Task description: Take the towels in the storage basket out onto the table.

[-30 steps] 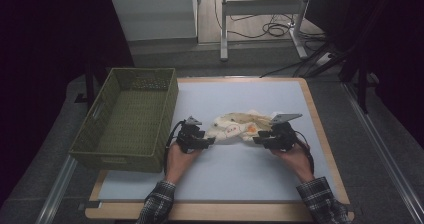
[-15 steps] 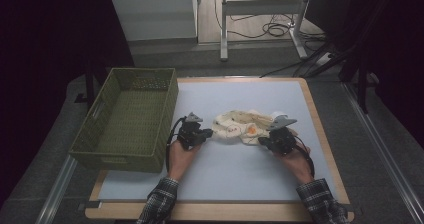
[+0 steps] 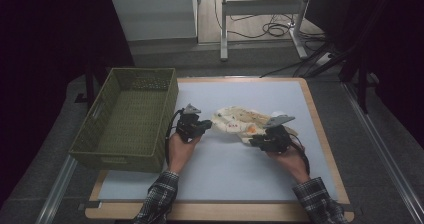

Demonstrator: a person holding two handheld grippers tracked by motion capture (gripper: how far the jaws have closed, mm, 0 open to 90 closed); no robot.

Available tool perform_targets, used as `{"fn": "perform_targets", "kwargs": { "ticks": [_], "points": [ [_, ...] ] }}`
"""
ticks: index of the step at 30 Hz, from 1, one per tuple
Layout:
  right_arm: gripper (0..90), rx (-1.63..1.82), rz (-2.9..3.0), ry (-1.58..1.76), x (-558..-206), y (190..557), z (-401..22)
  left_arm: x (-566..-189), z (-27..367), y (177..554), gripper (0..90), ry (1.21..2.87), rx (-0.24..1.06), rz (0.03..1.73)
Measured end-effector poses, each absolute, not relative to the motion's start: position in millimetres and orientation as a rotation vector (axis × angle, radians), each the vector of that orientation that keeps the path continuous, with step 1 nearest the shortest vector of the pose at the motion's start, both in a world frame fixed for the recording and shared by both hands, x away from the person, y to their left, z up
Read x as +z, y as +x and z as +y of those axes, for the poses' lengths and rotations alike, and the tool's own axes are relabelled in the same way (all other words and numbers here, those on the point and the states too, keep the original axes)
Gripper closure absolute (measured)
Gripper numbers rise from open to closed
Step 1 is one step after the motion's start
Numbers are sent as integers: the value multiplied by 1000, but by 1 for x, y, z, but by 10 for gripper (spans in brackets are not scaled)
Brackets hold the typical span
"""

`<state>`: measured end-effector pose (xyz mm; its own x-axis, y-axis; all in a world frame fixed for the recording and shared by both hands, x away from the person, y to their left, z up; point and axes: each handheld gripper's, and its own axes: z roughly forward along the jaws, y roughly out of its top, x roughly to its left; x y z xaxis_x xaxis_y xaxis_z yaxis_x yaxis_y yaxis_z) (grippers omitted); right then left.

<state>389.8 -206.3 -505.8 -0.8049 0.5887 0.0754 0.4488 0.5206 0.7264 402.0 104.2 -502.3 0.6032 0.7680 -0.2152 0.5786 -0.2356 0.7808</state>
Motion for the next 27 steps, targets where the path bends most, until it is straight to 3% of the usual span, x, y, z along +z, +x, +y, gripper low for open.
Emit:
{"fn": "perform_targets", "kwargs": {
  "ticks": [5,6,8,12,27],
  "points": [
    [615,1098,2593,877,-519,398,-179,-504,103,407,841,1934,269,1077],
    [637,1056,2591,872,-522,399,-175,-505,102,408,841,1934,268,1079],
    [861,1003,2536,839,-525,397,-170,-506,102,409,842,1934,271,1082],
    [879,995,2544,847,-524,396,-171,-503,104,407,842,1928,280,1082],
    [878,1120,2496,900,-483,344,-272,-505,103,397,829,1983,280,1093]
  ]
}}
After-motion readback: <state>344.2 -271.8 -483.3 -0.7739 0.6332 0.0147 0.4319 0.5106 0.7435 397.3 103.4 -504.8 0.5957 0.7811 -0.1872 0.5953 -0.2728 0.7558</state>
